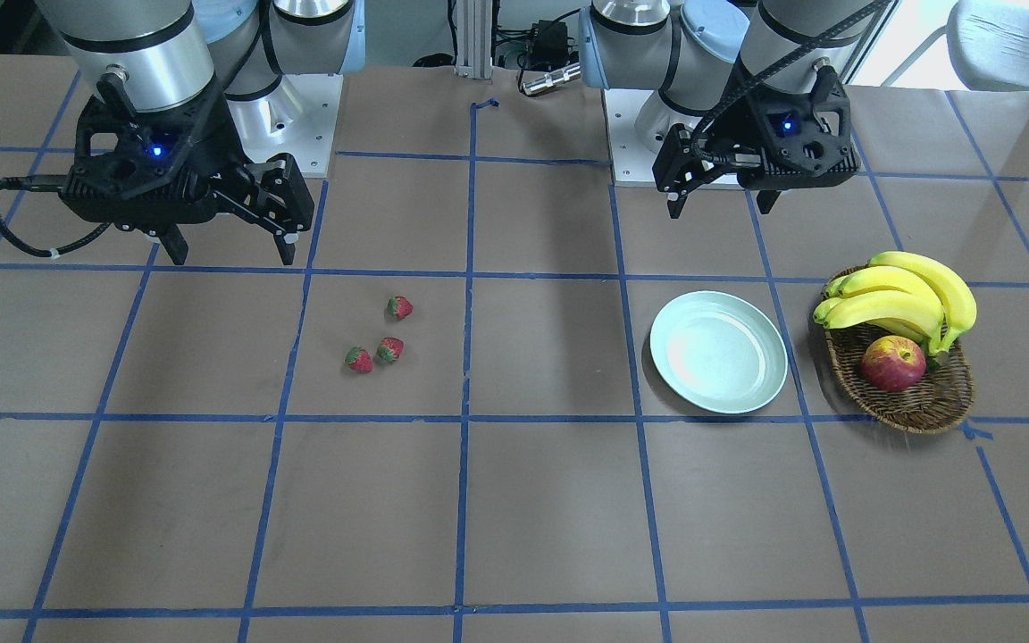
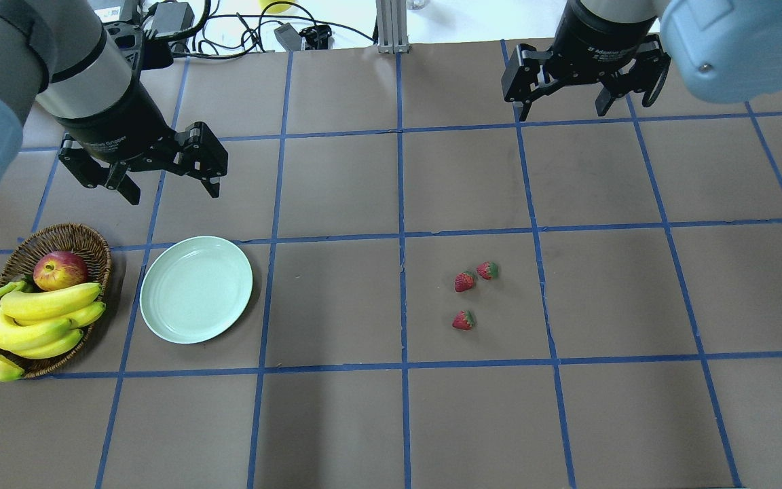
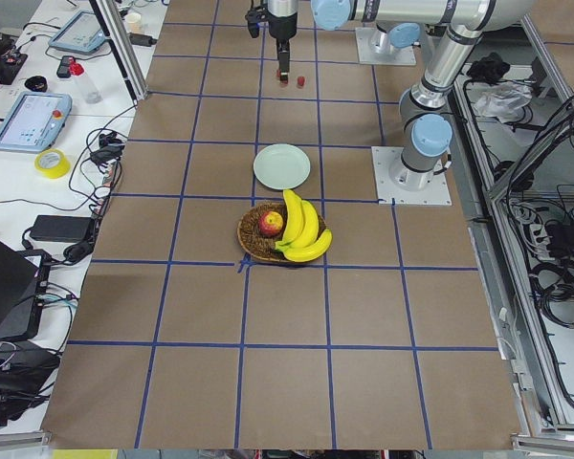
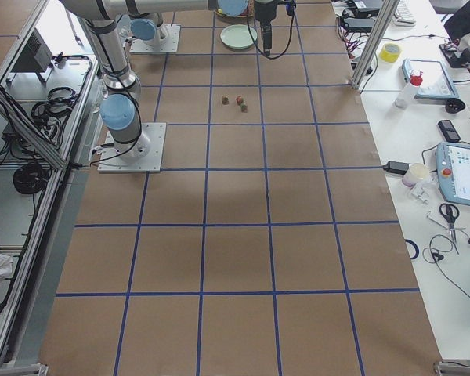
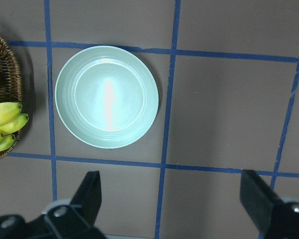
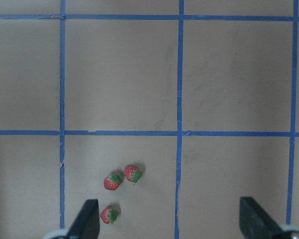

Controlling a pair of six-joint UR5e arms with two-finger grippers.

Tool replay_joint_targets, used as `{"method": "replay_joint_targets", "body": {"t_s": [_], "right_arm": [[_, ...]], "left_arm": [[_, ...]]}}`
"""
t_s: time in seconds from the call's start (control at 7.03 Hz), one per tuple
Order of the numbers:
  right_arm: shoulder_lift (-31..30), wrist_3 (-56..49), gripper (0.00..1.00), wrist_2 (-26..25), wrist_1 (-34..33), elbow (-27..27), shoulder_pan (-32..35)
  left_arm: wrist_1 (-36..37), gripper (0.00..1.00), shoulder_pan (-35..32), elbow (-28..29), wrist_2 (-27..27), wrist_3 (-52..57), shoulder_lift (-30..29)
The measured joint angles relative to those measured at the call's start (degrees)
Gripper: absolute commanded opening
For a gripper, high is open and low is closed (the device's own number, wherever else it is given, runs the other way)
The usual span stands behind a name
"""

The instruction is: Collect all strawberries into plate

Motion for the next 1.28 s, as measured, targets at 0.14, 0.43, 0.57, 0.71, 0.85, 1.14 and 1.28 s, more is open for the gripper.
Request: {"method": "replay_joint_targets", "body": {"t_s": [0.14, 0.43, 0.57, 0.71, 0.85, 1.14, 1.28], "right_arm": [[-0.04, 0.02, 1.0, 0.0, 0.05, 0.0, 0.0], [-0.09, 0.06, 1.0, 0.0, 0.1, 0.0, -0.02], [-0.09, 0.04, 1.0, 0.0, 0.1, 0.0, -0.04], [-0.07, 0.06, 1.0, 0.0, 0.1, 0.0, -0.03], [-0.05, 0.07, 1.0, 0.0, 0.09, 0.0, -0.01], [0.04, -0.07, 1.0, 0.0, 0.04, 0.0, -0.11], [0.07, -0.09, 1.0, 0.0, 0.02, 0.0, -0.13]], "left_arm": [[-0.12, 1.0, 0.07, -0.1, 0.09, 0.44, 0.02], [-0.2, 1.0, 0.01, -0.32, 0.48, 0.71, 0.02], [-0.22, 1.0, -0.06, -0.34, 0.46, 0.74, 0.02], [-0.28, 1.0, -0.08, -0.33, 0.51, 0.73, 0.08], [-0.45, 1.0, -0.07, -0.28, 0.59, 0.69, 0.14], [-1.21, 1.0, 0.0, -0.2, 0.64, 0.66, 0.19], [-1.55, 1.0, 0.02, -0.23, 0.65, 0.68, 0.18]]}}
